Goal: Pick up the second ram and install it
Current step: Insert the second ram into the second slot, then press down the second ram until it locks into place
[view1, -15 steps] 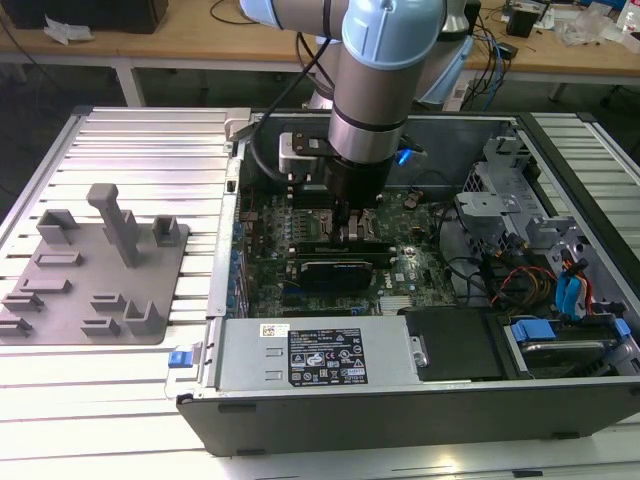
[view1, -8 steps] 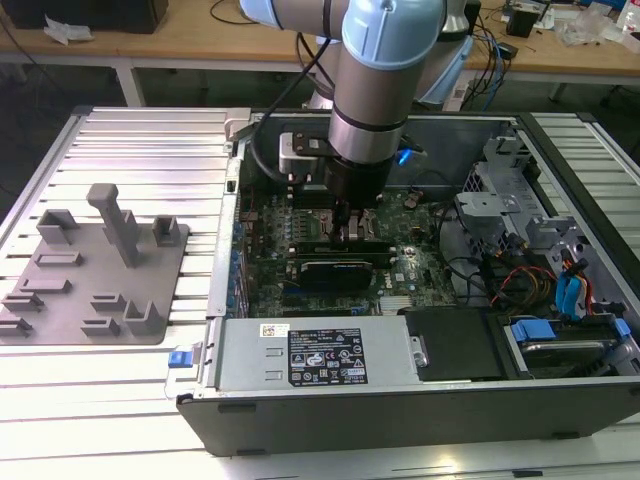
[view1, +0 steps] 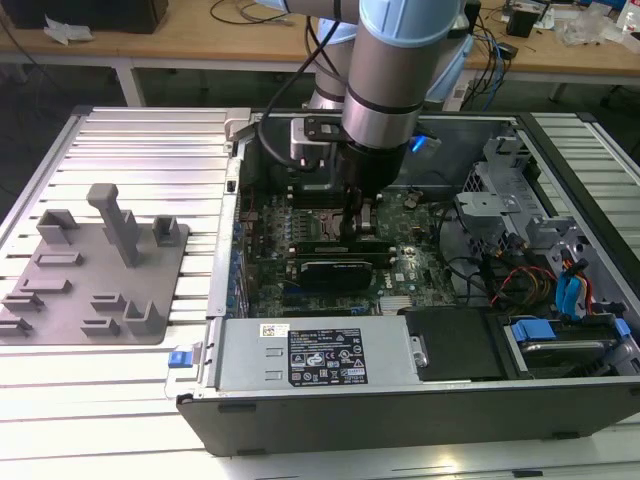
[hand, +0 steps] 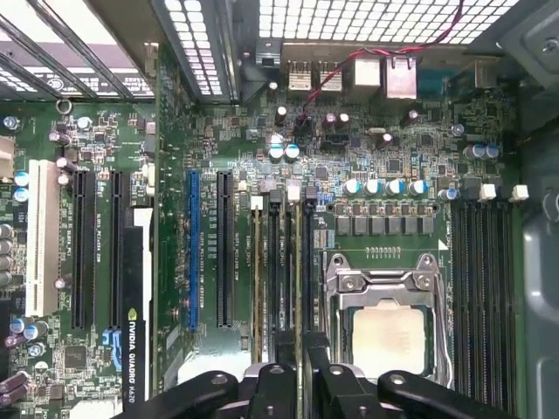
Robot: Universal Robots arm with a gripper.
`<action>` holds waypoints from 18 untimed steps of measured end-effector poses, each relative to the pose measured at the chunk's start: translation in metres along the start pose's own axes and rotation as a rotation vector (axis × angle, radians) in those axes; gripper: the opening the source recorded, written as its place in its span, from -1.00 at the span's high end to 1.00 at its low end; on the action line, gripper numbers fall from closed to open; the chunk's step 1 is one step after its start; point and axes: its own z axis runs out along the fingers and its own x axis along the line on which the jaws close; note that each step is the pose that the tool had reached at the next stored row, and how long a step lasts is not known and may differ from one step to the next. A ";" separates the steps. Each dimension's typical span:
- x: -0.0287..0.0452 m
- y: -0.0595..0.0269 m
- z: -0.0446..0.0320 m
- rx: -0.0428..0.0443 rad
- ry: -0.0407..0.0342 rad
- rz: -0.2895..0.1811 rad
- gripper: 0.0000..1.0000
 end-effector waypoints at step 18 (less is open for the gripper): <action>0.0000 -0.0012 0.0001 0.0120 -0.0073 -0.001 0.84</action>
